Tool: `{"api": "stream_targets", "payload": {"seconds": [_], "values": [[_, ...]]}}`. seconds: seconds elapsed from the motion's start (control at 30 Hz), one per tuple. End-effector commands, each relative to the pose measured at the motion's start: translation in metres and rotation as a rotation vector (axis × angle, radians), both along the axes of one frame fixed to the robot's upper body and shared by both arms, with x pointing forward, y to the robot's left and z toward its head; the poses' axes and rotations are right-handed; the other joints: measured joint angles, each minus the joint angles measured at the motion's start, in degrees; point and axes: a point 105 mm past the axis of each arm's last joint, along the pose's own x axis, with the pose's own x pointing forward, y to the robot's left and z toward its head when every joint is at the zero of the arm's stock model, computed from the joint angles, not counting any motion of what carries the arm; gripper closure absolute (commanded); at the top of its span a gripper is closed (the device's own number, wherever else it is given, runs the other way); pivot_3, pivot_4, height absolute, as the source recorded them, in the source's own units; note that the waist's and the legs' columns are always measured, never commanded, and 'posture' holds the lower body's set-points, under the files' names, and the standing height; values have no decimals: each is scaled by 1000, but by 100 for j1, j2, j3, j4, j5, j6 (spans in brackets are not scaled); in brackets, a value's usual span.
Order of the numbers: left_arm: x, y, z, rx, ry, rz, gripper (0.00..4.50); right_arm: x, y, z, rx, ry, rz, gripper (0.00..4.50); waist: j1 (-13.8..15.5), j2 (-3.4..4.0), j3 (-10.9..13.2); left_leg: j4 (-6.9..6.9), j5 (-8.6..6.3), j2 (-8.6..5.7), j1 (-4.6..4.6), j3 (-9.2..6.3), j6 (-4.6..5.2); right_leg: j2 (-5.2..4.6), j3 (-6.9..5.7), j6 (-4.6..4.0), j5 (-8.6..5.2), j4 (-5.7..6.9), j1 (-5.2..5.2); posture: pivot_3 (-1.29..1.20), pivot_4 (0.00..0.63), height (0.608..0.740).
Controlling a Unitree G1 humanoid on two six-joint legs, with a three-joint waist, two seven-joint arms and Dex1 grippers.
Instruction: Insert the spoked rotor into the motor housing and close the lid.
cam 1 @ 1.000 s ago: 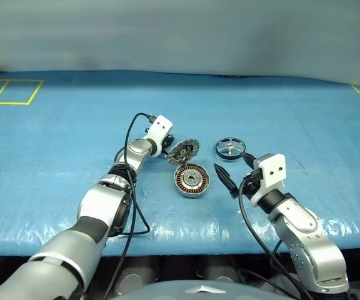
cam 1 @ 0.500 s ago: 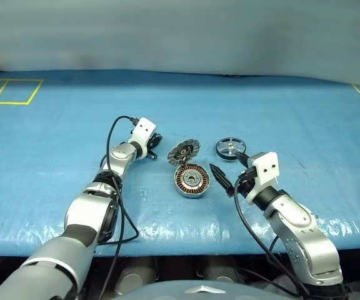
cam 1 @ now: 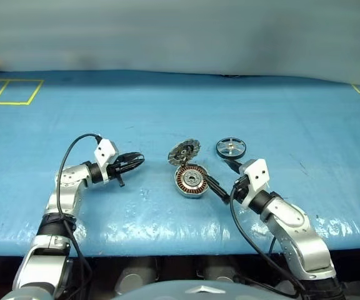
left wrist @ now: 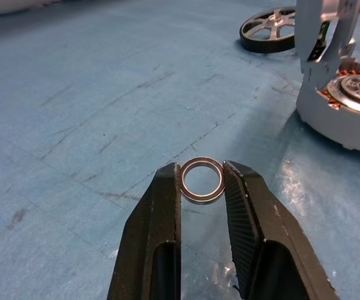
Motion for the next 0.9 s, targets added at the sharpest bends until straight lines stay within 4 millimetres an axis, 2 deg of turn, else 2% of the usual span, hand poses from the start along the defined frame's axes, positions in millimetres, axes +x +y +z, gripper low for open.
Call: {"api": "stream_targets", "payload": {"seconds": [0.03, 0.2, 0.37, 0.57, 0.7, 0.9], "values": [[-18, -20, 16, -62, 20, -130, 3869, -2, 9, 2, 40, 4, 70, 0, 9, 0, 0, -1, 0, 1, -1, 0, -1, 2, 1, -1, 0, 1, -3, 0, 150, 740], [-36, -44, 9, -34, 121, -290, 3869, -5, 14, -5, 28, 38, 113, 0, 14, 1, 0, -4, 1, 2, -2, 2, -2, 3, 2, -2, -1, 3, -6, 0, 150, 740], [-42, -52, 7, 0, 160, -380, 3869, -5, 13, -3, 36, 29, 105, 0, 12, 1, 0, -4, 2, 4, -2, 5, -3, 7, 6, -2, -2, 5, -9, 0, 150, 740], [-36, -68, 15, 26, 105, -443, 3869, -11, 11, -7, 32, 41, 103, 0, 36, 1, -1, -6, 2, 4, -3, 7, -3, 7, 9, -3, -1, 2, -11, 0, 150, 740], [-34, -86, 22, 19, 64, -484, 3869, -10, 11, -7, 32, 34, 91, 0, 37, 1, -1, -5, 1, 3, -4, 14, -2, 5, 15, 0, 0, 2, -12, 0, 150, 740], [-31, -95, 20, 22, 50, -500, 3869, -9, 11, -5, 31, 25, 84, 0, 16, 1, -1, -12, 2, 9, -4, 27, -2, 9, 28, -1, 0, 6, -20, 0, 150, 740]]}}
